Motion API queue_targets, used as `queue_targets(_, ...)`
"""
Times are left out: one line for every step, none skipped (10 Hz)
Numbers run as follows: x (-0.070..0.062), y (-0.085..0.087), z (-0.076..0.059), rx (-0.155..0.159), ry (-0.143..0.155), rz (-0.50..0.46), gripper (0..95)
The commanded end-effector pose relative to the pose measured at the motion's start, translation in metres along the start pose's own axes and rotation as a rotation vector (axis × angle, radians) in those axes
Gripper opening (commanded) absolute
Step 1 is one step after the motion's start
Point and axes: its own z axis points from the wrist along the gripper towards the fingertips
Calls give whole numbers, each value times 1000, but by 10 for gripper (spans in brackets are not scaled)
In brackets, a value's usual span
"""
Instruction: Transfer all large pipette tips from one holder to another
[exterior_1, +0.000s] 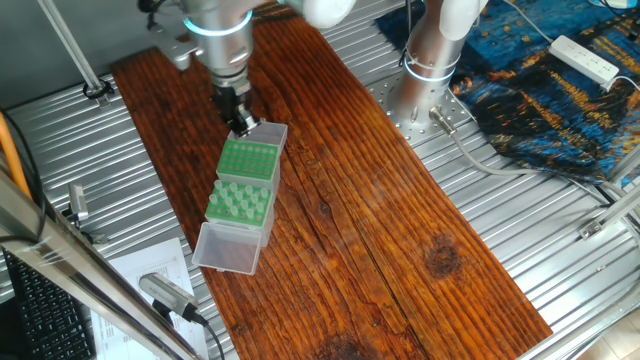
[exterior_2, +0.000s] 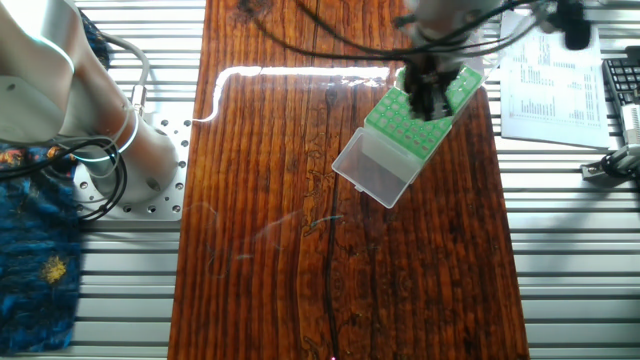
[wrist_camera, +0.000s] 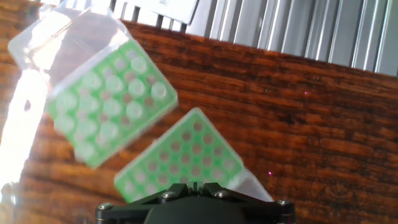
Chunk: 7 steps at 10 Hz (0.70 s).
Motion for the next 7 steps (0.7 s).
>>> queue_targets(-12, 0, -3, -1, 0, 1, 0)
queue_targets(-25, 0, -5, -1, 0, -14, 0)
queue_targets(-34, 1, -7, -1, 7, -29, 0)
queue_targets(-38, 2, -8, -6, 16, -43, 0)
queue_targets(-40, 2, -8, -9, 19, -46, 0)
queue_targets(-42, 1, -7, -18, 16, -84, 0)
queue_targets(-43, 2, -7, -16, 18, -113, 0)
